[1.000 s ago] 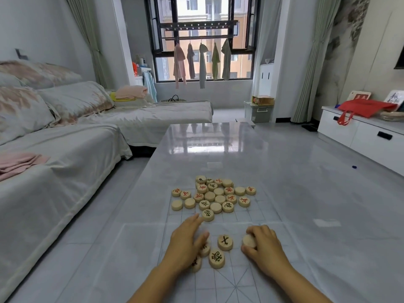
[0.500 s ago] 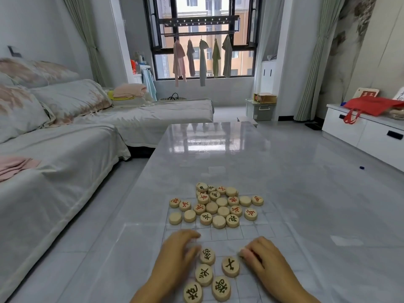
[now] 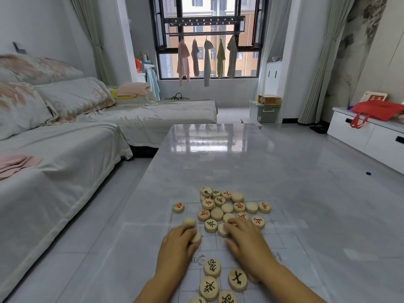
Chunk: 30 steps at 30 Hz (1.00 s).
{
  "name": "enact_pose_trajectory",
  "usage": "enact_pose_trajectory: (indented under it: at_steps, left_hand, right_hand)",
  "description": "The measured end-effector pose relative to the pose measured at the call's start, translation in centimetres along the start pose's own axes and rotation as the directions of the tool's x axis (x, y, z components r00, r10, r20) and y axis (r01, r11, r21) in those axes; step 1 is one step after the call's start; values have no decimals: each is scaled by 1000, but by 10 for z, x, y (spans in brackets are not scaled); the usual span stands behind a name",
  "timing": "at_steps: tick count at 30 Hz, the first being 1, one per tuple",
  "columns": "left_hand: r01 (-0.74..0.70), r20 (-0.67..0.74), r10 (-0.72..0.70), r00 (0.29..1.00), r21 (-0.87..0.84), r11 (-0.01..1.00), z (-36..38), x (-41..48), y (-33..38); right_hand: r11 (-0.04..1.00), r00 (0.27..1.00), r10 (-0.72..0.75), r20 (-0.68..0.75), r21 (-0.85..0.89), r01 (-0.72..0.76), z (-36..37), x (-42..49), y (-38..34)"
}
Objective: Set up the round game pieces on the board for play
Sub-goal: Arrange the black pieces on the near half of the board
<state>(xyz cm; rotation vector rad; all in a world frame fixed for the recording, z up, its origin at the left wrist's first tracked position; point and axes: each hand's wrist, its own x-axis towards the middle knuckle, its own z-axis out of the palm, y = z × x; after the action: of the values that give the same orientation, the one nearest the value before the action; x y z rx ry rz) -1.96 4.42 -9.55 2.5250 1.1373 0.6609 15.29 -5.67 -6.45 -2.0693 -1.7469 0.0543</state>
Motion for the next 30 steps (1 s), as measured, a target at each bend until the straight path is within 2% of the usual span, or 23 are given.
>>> enact_pose_trajectory:
  at_steps: [3,11,16,21,24,27,30]
  left_hand:
    - [-51,56,54,997,-48,998,-8,-28,0]
    - [-59,63,66,996,-108,992,-18,-63,3]
    - [14,63,-7,998,-109,994,-21,-59,6]
    - [38,99,-27,995,-117,992,-22,-58,1]
    - [32,39,-26,999,-142,989,-22,-54,5]
    - [111,54,-103,993,-180,977,-26,-41,12]
    - [242,68,-233,970,-188,952,-25,-25,13]
  right_hand:
    - [987,999,-24,27,-156,28,9,7,-8]
    - [989,995,-94,35,-115,97,3,-32,3]
    - [993,988,70,134,86,-82,-7,-26,3]
    - [991,974,97,203,74,-114,-13,-30,12]
    - [960,958,204,202,148,-236,-26,-32,24]
    - [898,911,351,218,196,-393,-33,-34,37]
    - [900,913,379,153,170,-402,-26,-41,40]
